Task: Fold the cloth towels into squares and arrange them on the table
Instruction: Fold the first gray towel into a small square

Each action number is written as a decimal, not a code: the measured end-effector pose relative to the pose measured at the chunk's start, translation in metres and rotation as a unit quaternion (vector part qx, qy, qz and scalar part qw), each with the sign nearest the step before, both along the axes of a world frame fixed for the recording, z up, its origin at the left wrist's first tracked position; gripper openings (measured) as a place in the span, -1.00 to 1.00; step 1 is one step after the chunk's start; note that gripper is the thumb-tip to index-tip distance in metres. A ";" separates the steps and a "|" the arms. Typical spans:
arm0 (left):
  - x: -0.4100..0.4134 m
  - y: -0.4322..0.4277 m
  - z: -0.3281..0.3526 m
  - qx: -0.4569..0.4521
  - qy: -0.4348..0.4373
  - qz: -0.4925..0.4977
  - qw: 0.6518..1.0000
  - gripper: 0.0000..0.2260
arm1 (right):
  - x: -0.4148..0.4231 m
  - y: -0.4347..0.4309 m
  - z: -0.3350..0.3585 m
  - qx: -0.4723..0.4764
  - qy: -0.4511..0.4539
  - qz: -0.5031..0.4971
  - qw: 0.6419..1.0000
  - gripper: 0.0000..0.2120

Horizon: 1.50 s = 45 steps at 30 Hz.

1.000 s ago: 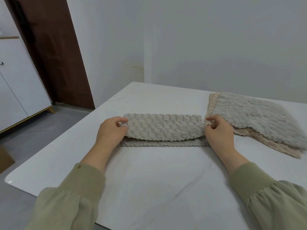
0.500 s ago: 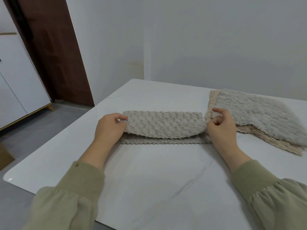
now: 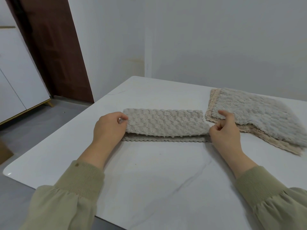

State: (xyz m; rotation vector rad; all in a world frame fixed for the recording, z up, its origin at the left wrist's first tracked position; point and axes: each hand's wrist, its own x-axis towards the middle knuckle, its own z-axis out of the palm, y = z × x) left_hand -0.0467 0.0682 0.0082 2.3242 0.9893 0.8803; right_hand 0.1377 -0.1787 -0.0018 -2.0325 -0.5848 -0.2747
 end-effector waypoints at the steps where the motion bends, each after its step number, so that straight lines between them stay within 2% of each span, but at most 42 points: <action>1: 0.000 0.000 -0.001 0.000 0.019 -0.004 1.000 -0.88 | 0.001 0.000 -0.001 -0.009 0.005 0.003 1.000 -0.49; 8: -0.006 -0.001 -0.006 0.032 0.051 0.000 0.998 -0.91 | 0.002 -0.001 0.000 -0.010 0.018 -0.006 1.000 -0.48; 14: -0.009 0.001 -0.010 0.073 0.132 0.002 0.989 -0.87 | 0.007 0.000 -0.007 -0.131 0.019 0.018 0.991 -0.66; 16: -0.007 0.001 -0.010 0.162 0.100 0.000 0.982 -0.85 | 0.008 -0.001 -0.008 -0.126 0.011 0.012 0.992 -0.70; 18: 0.002 -0.008 -0.010 0.255 0.032 -0.034 0.966 -0.82 | 0.010 -0.002 -0.008 -0.105 -0.004 0.004 0.994 -0.74; 21: 0.026 -0.044 -0.009 0.296 0.012 -0.165 0.941 -0.75 | 0.010 -0.003 -0.008 -0.082 -0.034 0.025 0.996 -0.84; 24: 0.045 -0.070 -0.015 0.304 0.049 -0.264 0.914 -0.72 | 0.009 -0.006 -0.011 -0.109 -0.085 0.083 0.987 -0.79; 28: 0.054 -0.074 -0.024 0.281 0.051 -0.294 0.912 -0.80 | 0.013 -0.014 -0.013 -0.172 -0.112 0.146 0.968 -0.76; 35: 0.055 -0.068 -0.029 0.249 0.045 -0.306 0.918 -0.92 | 0.011 -0.013 -0.004 -0.160 -0.216 0.116 0.956 -0.85; 37: 0.056 -0.067 -0.029 0.249 0.050 -0.310 0.916 -0.89 | 0.013 -0.013 -0.006 -0.216 -0.259 0.110 0.935 -0.84; 39: 0.056 -0.068 -0.028 0.251 0.046 -0.309 0.916 -0.79 | 0.014 -0.013 -0.010 -0.249 -0.271 0.106 0.924 -0.86; 40: 0.056 -0.069 -0.027 0.254 0.041 -0.306 0.917 -0.72 | 0.014 -0.013 -0.010 -0.242 -0.275 0.094 0.926 -0.89; 42: 0.060 -0.072 -0.019 0.247 0.013 -0.280 0.928 -0.64 | 0.011 -0.010 -0.007 -0.199 -0.274 0.070 0.938 -0.77; 44: 0.073 -0.073 -0.009 0.190 -0.017 -0.225 0.955 -0.70 | 0.007 -0.001 0.000 -0.137 -0.289 0.047 0.946 -0.74; 45: 0.081 -0.071 -0.005 0.162 -0.004 -0.192 0.968 -0.74 | 0.005 0.006 0.003 -0.124 -0.293 0.034 0.947 -0.75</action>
